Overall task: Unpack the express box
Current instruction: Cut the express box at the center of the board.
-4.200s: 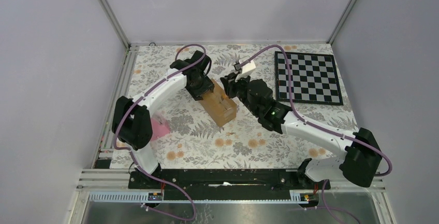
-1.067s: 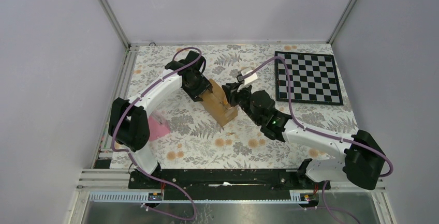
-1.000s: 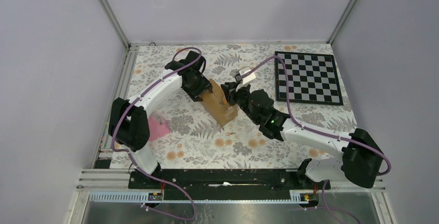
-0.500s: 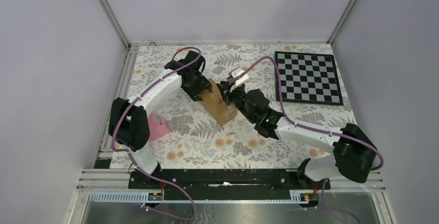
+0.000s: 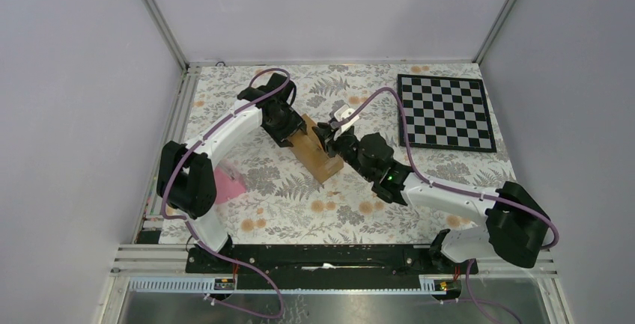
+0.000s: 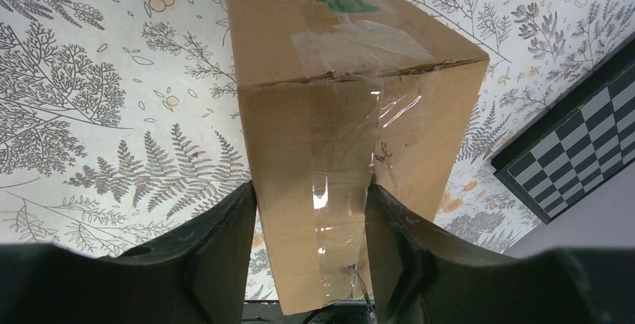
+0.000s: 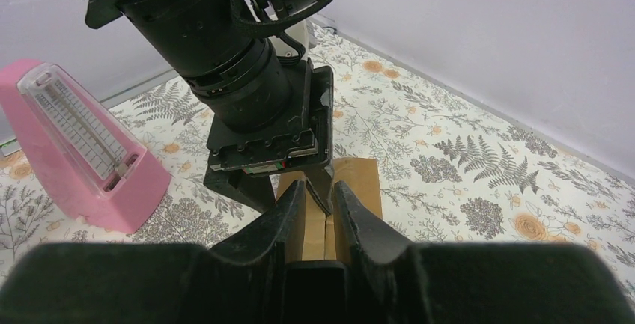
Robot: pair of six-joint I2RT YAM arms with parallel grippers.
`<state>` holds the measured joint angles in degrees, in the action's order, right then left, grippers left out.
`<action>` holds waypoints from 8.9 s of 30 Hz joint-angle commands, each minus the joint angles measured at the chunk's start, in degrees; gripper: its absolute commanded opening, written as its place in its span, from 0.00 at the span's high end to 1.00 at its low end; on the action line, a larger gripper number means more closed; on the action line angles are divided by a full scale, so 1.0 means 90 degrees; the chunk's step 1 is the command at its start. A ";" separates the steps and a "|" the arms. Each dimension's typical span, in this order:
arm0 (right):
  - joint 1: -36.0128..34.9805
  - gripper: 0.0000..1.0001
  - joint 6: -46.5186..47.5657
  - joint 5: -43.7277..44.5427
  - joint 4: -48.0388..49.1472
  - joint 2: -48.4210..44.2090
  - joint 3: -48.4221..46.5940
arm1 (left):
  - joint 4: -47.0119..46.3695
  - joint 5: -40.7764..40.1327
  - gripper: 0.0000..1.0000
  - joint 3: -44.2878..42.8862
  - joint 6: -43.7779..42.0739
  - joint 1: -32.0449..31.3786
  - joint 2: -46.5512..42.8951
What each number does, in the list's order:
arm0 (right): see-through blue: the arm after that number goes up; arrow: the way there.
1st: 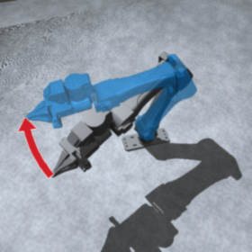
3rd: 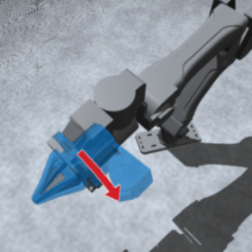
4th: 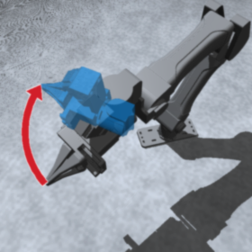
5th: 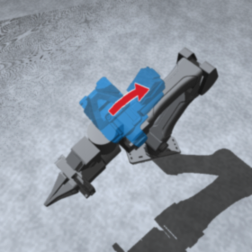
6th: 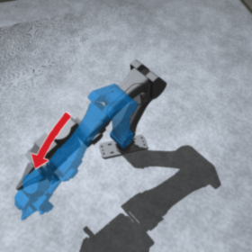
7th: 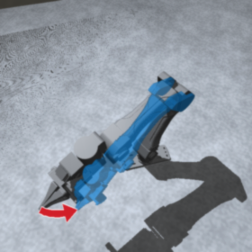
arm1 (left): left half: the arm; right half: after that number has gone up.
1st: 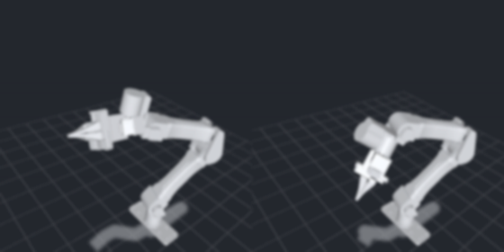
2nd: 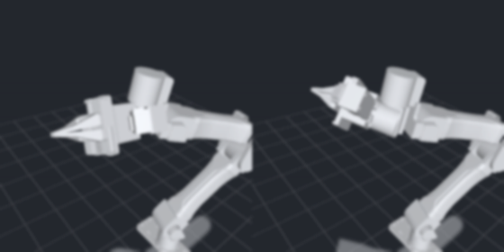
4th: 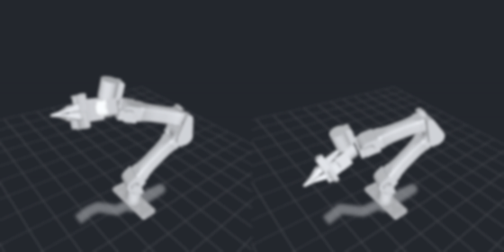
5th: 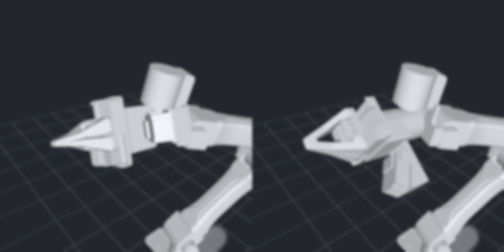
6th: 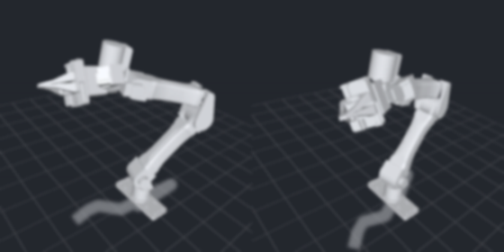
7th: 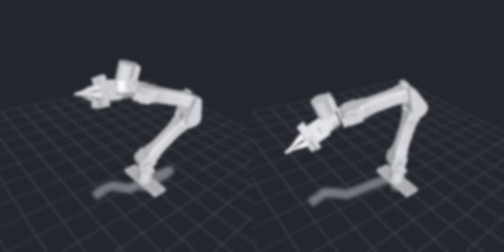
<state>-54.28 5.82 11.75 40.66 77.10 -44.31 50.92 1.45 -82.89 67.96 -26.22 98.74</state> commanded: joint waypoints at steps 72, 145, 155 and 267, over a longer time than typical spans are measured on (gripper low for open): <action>-0.0107 1.00 -0.0221 0.0386 -0.0071 0.0132 -0.0246 | -0.0149 0.0237 1.00 0.0145 0.0196 0.0247 -0.0031; 0.1748 1.00 -0.5911 0.0342 -0.2264 -0.1941 0.1293 | 0.0231 0.0022 0.17 -0.0374 -0.0693 -0.0095 -0.0292; 0.2122 1.00 -0.5240 -0.0613 -0.1957 -0.0775 0.0401 | 0.0234 -0.0032 0.01 -0.0307 -0.1051 -0.0319 -0.0441; 0.3014 1.00 -0.1580 -0.0861 0.3615 0.2599 -0.0345 | -0.4879 0.1673 0.01 0.1925 0.1674 0.0114 -0.0563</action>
<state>-25.04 -15.90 4.56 67.70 99.11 -43.18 10.57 15.05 -68.25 81.95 -27.24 95.29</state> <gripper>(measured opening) 0.254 0.989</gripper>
